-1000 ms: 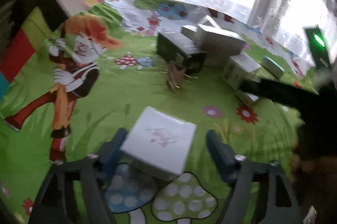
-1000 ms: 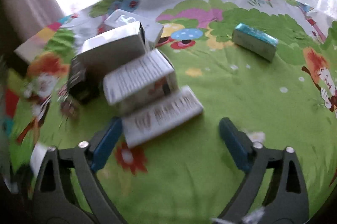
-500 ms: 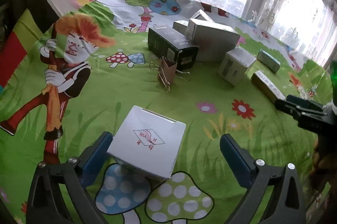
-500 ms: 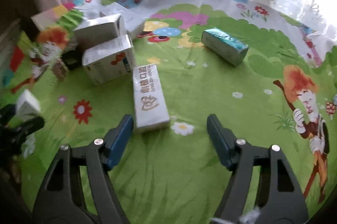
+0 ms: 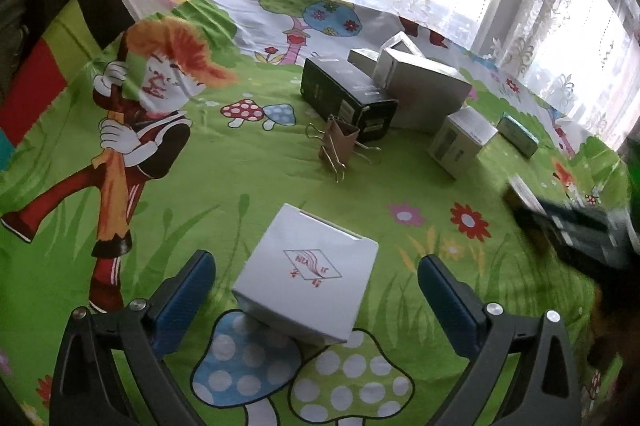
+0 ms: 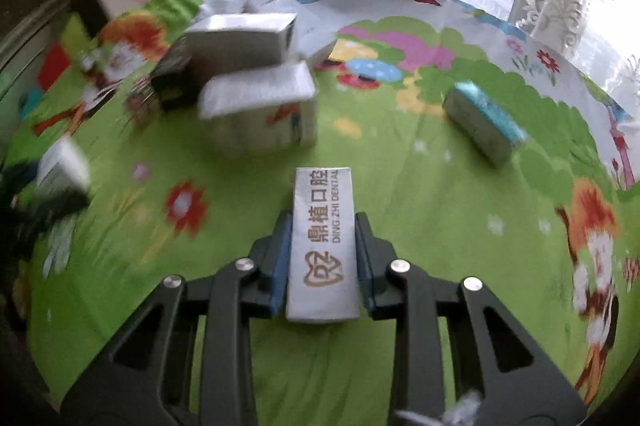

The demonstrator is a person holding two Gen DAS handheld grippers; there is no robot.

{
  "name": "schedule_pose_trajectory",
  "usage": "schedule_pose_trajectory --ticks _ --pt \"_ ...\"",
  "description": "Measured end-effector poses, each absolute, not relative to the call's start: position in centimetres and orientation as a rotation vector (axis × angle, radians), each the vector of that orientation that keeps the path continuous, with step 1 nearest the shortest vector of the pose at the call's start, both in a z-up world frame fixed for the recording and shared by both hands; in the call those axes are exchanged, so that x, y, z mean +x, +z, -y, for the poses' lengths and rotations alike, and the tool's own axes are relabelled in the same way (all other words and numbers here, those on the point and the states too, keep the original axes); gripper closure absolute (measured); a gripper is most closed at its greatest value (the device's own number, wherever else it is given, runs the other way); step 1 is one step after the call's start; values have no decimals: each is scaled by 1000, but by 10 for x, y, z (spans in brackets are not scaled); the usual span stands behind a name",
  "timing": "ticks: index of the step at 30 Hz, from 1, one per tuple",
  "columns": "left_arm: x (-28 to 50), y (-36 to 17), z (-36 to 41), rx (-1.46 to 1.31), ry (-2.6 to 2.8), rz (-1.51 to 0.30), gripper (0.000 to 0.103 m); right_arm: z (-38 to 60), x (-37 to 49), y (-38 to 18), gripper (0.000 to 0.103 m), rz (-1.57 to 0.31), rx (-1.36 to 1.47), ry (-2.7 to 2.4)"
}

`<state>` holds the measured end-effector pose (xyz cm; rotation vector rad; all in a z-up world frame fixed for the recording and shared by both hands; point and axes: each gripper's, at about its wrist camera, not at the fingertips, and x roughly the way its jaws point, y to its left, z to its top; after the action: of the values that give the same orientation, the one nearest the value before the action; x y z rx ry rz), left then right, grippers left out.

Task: Organize rigid objects
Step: 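Grasp the white Ding Zhi Dental box with the right tool while the left tool grasps a white cube box, then carry the dental box and white cube box over to the storage box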

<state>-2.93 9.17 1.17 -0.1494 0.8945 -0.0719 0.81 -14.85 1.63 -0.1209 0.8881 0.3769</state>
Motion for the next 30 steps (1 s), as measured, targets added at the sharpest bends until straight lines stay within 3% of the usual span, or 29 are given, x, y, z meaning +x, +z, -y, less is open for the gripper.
schedule_pose_trajectory --ticks 4,5,6,8,26,30 --pt "-28 11 -88 -125 -61 -902 1 165 -37 16 69 -885 -119 370" --pt "-28 11 -87 -109 -46 -904 5 167 -47 16 69 -877 -126 371" --pt "-28 11 -85 -82 0 -900 28 171 -55 15 69 -869 -123 369" --pt "-33 14 -84 -37 68 -886 60 175 -62 16 69 -868 -108 361" --pt "-113 20 -22 -12 -31 -941 60 179 -68 17 69 -867 -71 346" --pt "-130 52 -4 5 -59 -839 60 193 -105 42 69 -690 12 322"
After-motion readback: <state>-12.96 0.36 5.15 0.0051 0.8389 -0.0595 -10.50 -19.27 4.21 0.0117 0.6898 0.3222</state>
